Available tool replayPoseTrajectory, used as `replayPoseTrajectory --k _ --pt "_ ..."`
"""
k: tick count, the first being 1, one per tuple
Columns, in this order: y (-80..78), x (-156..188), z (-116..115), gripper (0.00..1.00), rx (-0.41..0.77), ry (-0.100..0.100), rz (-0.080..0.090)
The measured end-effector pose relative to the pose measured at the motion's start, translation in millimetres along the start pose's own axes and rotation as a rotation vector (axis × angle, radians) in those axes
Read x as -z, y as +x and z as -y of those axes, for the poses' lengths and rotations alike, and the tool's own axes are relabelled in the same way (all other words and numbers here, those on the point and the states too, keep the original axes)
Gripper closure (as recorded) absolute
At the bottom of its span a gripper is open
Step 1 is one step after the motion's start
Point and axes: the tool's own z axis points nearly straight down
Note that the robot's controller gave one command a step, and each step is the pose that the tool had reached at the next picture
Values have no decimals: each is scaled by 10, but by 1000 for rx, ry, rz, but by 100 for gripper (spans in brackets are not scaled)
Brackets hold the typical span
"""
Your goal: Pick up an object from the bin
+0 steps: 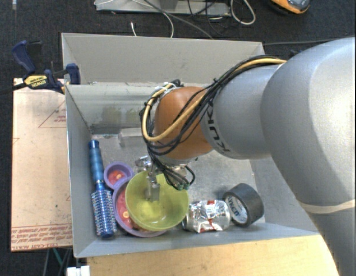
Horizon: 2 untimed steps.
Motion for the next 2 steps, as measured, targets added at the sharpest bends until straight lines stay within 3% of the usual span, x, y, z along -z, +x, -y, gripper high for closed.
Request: replayPoseTrajectory --k 2 --pt "-58 475 -9 100 -3 -3 18"
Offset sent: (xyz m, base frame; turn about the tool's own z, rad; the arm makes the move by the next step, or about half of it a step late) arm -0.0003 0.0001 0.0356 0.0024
